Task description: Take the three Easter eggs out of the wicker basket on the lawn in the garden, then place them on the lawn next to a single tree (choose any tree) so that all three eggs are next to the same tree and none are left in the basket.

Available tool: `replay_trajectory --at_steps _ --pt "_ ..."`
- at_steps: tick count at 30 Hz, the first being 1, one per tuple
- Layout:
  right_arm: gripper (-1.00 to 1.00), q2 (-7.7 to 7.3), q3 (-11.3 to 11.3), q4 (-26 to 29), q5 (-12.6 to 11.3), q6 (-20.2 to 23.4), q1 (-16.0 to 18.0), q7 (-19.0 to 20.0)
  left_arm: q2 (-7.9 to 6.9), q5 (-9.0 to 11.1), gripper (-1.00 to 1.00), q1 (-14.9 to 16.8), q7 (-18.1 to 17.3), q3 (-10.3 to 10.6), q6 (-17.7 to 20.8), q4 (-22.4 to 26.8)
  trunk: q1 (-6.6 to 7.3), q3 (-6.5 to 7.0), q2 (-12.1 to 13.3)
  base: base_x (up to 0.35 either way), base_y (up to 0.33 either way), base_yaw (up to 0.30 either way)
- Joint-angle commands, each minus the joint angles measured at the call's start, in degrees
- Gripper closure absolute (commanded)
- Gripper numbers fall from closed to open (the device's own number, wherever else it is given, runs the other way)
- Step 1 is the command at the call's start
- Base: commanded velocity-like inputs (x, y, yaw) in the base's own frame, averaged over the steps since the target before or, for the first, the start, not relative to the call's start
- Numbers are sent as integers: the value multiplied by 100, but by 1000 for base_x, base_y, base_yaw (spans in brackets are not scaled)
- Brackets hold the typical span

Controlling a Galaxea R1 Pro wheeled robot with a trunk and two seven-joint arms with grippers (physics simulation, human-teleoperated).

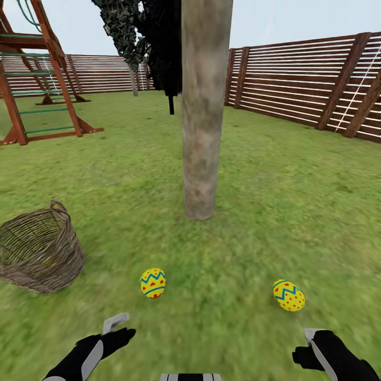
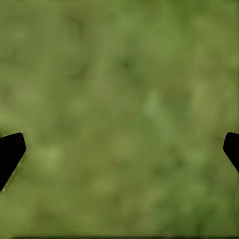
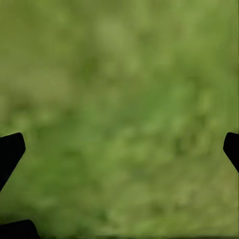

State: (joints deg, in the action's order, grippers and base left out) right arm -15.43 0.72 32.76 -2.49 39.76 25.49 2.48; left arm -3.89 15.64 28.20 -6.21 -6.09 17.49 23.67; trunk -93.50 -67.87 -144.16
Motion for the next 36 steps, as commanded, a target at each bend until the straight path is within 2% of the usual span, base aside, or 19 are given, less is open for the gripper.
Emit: replay_trajectory --at_steps 1,5,6,10,14,17,23,27,34,36 --pt "-100 -4 7 11 -24 32 0 3 1 28 -100 1 -86 -33 41 6 5 18 0 -171 270 0" --pt "-100 -4 7 11 -24 32 0 4 -43 22 -100 1 -362 -33 43 9 15 107 5 -178 267 0" --pt "-100 -4 7 11 -24 32 0 3 -102 14 -100 1 -398 -38 46 22 18 129 6 -182 264 0" --pt "-100 -2 7 11 -27 32 0 3 -266 8 -100 1 -397 -41 119 58 28 218 12 -183 263 0" --pt "-100 -4 7 11 -24 32 0 -1 -366 2 -100 1 -380 -41 302 92 39 306 17 -182 263 0" --pt "-100 -4 7 11 -24 32 0 -2 -518 0 -100 1 -381 -41 427 104 46 373 21 -181 263 0" --pt "-100 -1 12 11 -17 32 0 -2 -793 0 -100 23 -372 -41 1163 111 62 506 29 -181 263 0" --pt "-100 -3 7 11 -15 32 0 -2 -829 -7 -100 27 -372 -35 1273 107 72 594 34 -181 263 0" --pt "-100 -4 -1 11 1 32 0 -2 -830 -1 -100 27 -381 -33 1245 114 90 749 44 -108 208 0" --pt "-100 -4 -1 11 2 32 0 -2 -828 0 -100 27 -386 -33 1231 126 90 749 44 -10 36 0"
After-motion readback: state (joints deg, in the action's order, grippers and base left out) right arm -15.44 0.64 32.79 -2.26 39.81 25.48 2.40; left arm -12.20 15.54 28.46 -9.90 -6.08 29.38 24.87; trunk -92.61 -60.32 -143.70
